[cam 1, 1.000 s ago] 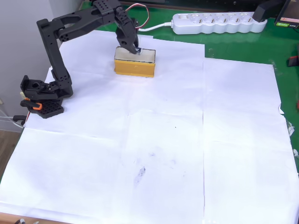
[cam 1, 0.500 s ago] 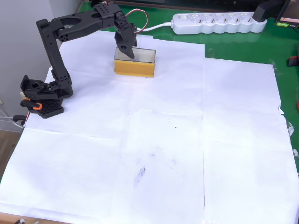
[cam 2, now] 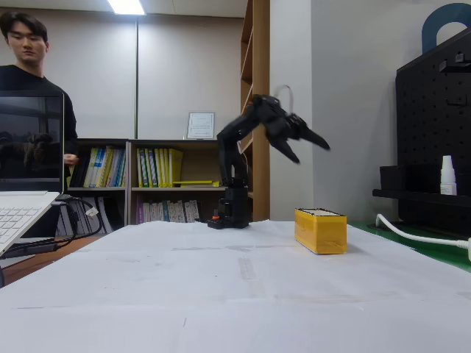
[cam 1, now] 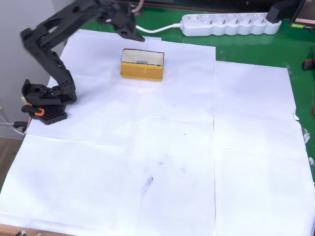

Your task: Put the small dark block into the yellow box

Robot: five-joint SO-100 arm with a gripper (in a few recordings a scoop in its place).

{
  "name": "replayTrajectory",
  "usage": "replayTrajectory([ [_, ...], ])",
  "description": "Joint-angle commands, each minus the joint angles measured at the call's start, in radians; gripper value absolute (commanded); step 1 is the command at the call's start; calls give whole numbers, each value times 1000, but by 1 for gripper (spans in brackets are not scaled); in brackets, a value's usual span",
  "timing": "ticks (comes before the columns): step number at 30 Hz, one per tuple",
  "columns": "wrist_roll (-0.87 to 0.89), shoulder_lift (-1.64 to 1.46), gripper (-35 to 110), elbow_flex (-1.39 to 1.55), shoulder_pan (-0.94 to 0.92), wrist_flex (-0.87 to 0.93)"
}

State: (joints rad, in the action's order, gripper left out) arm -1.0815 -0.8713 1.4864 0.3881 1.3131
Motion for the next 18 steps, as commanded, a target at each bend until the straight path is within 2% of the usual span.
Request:
replayTrajectory([
  [1, -84, 212, 17, -221, -58, -44],
  [6, -104, 440, 0, -543, -147, -49],
  [11, -187, 699, 0, -828, -249, 21],
  [18, -330, 902, 0, -1109, -310, 75],
])
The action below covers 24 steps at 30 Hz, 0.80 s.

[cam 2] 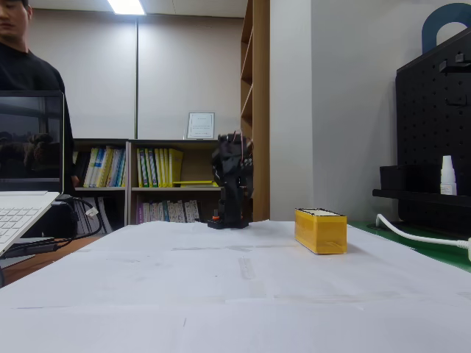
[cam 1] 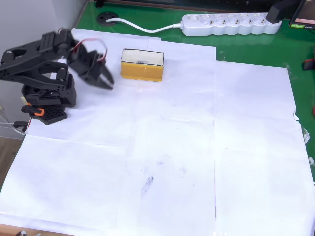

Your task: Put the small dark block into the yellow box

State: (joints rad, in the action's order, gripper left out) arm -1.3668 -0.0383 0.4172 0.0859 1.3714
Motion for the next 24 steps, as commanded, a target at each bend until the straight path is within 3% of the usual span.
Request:
replayTrajectory([
  [1, -54, 86, 0, -72, -11, 20],
  [7, -147, 184, 0, -238, -63, 18],
  [24, -120, 227, 0, -313, -72, 120],
])
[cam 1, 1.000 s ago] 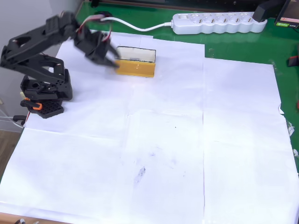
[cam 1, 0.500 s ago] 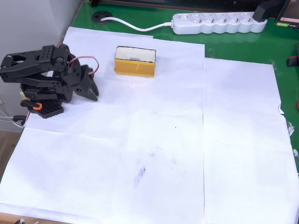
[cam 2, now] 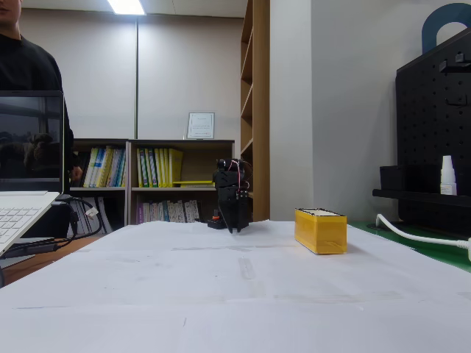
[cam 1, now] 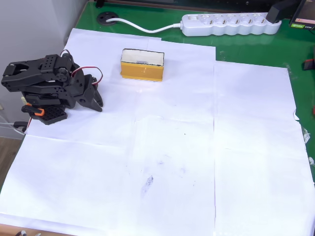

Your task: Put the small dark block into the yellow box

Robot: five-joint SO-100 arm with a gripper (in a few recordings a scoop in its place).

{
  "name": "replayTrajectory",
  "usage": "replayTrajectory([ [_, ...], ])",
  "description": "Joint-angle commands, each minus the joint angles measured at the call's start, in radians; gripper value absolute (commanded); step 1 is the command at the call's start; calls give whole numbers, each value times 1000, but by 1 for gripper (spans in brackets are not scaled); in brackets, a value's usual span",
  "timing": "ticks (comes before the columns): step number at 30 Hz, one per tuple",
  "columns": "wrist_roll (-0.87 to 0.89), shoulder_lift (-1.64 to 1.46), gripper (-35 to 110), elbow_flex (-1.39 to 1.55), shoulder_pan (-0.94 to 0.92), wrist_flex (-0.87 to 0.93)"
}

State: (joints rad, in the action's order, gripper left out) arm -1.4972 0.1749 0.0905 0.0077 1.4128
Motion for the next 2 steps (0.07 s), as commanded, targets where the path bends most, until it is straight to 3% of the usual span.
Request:
replayTrajectory([
  [1, 11, 14, 0, 14, 8, 78],
  [2, 11, 14, 0, 14, 8, 78],
])
